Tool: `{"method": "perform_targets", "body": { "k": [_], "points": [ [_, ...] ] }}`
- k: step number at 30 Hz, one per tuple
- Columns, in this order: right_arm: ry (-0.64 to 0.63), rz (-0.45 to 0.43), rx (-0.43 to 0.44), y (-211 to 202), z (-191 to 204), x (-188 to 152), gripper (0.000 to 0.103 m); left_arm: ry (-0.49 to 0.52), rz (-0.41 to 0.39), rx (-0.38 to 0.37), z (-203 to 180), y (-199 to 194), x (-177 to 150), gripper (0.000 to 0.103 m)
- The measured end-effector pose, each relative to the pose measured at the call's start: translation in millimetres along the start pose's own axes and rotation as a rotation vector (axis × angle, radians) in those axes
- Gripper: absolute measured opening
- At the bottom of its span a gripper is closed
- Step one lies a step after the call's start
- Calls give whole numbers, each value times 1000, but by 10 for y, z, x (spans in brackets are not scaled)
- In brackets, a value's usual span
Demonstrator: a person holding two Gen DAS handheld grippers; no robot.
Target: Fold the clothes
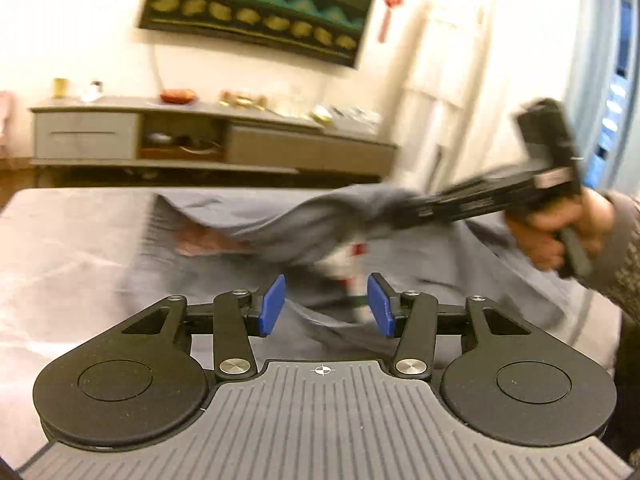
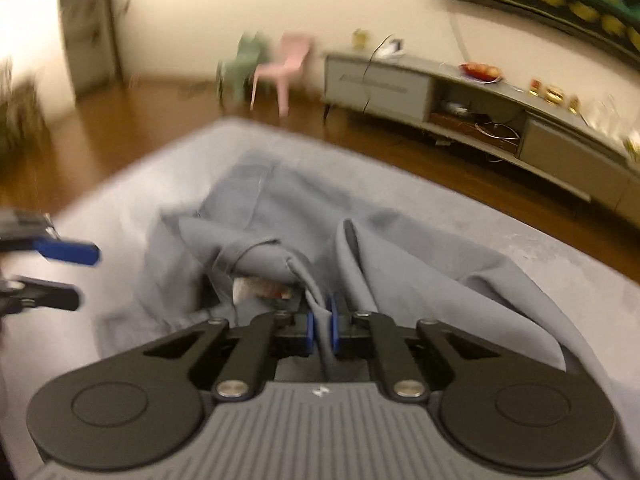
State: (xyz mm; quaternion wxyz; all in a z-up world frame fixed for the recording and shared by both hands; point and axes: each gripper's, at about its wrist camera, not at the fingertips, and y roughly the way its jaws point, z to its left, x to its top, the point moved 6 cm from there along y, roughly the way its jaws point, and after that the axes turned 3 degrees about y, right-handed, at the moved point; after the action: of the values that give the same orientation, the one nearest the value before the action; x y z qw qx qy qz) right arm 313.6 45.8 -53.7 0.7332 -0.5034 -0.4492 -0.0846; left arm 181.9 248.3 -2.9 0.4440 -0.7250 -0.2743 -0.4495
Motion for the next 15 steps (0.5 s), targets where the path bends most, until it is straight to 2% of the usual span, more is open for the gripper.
{"method": "perform_targets", "body": {
  "k": [1, 4, 6, 8, 10, 11, 13, 15],
  "points": [
    [18, -23, 17, -67, -43, 55, 7, 10, -13, 17, 29, 16, 40, 41],
    [73, -93, 68, -270, -172, 220, 6, 41, -56, 25, 51, 77, 175, 54],
    [110, -139, 102, -407, -259, 331, 6, 58, -81, -29, -19, 142, 258, 72],
    [146, -185, 136, -547, -348, 442, 6, 74, -105, -88, -88, 204, 340, 80],
    [161, -230, 160, -664, -417, 573, 6, 76, -109, -188, -140, 261, 413, 82],
    [144, -251, 161, -698, -430, 661, 6, 63, -103, -237, -138, 308, 433, 88],
    [95, -293, 163, -749, -422, 831, 7, 38, -92, -328, -129, 406, 479, 89],
    [46, -321, 177, -796, -364, 928, 7, 20, -95, -337, -54, 567, 541, 89]
  ]
}}
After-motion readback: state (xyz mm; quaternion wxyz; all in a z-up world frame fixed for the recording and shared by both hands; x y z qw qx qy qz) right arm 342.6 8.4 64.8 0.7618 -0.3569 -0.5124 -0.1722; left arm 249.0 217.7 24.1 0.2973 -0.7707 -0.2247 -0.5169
